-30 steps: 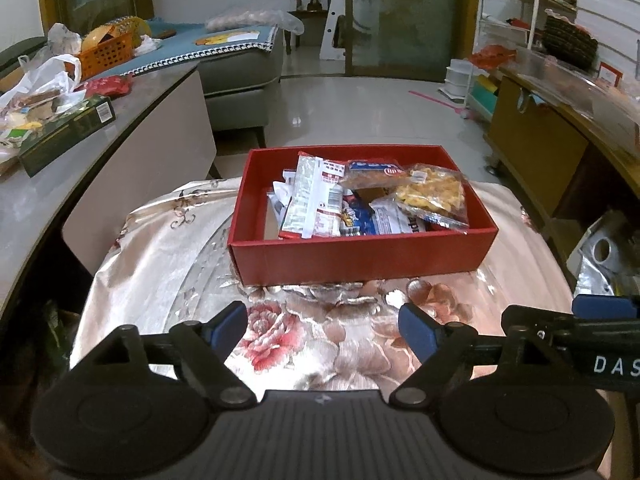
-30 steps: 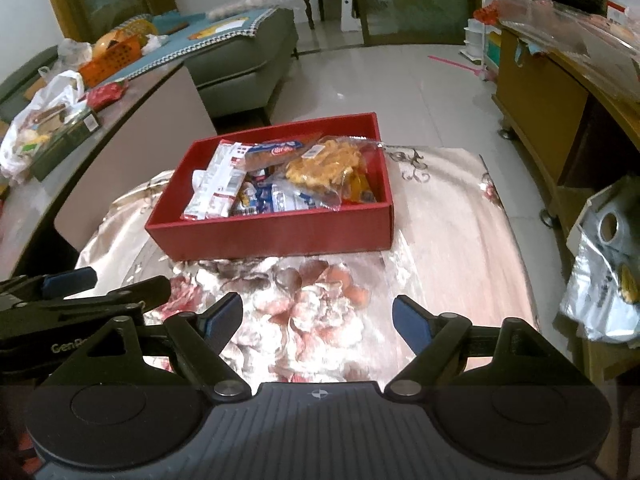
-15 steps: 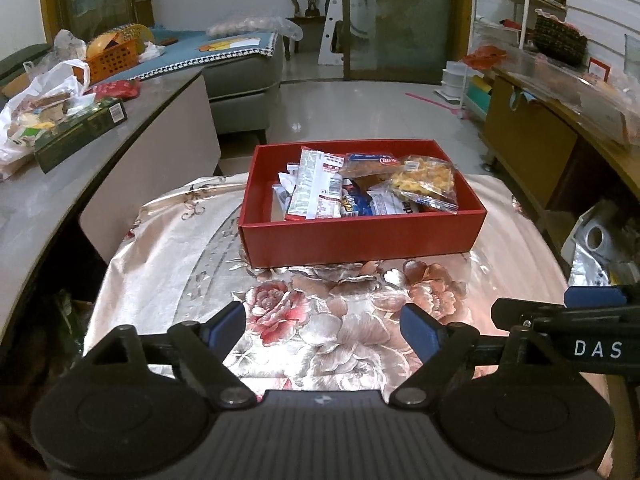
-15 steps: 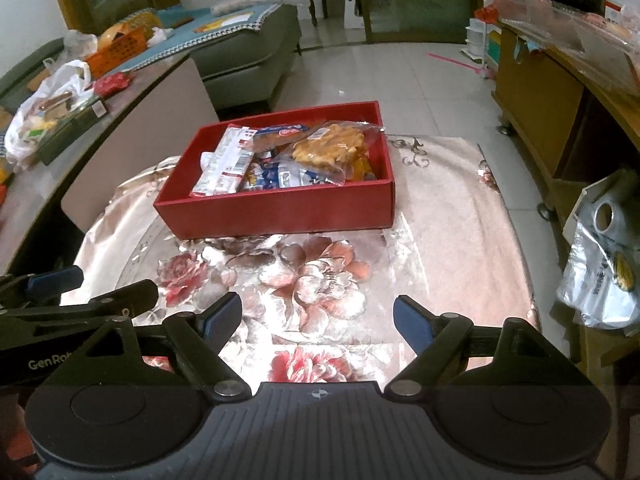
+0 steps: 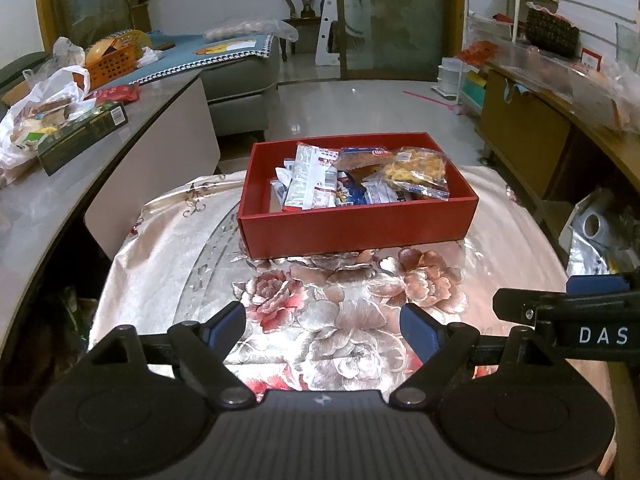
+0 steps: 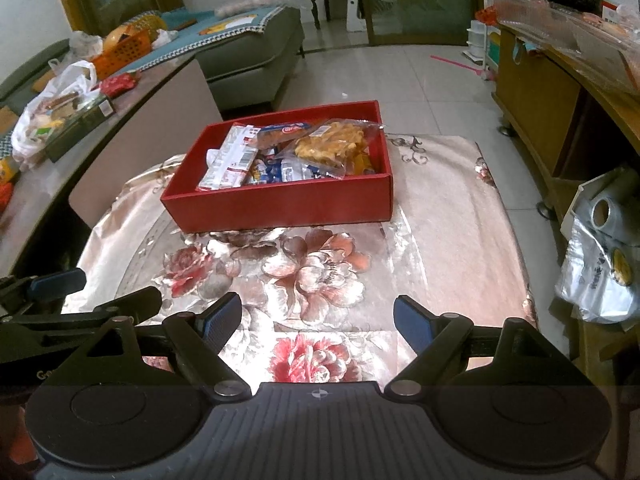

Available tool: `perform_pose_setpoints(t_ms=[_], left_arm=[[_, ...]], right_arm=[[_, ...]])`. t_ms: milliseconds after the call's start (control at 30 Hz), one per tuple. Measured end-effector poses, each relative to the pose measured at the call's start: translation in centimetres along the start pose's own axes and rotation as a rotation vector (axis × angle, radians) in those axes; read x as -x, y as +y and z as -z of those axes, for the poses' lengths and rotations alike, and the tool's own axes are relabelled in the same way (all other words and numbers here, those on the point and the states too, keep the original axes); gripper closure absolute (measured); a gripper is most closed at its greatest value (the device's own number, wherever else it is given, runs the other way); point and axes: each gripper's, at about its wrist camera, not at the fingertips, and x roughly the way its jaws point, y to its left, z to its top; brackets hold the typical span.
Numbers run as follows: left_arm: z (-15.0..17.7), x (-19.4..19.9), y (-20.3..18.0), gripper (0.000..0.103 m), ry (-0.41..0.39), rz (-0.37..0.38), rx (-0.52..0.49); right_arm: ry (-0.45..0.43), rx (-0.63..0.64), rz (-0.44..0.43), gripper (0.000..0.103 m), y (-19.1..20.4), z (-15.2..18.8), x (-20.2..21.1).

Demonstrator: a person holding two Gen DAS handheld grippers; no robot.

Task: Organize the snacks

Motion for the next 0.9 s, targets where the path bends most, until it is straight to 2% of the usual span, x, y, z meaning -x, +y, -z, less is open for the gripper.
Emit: perform_pose_setpoints(t_ms=[900], left_arm=[[0.16, -0.09, -0.09, 0.024, -0.012, -0.016, -0.015]], right_arm=[[0.012, 0.006, -0.005, 0.015, 0.09, 0.12, -0.22]])
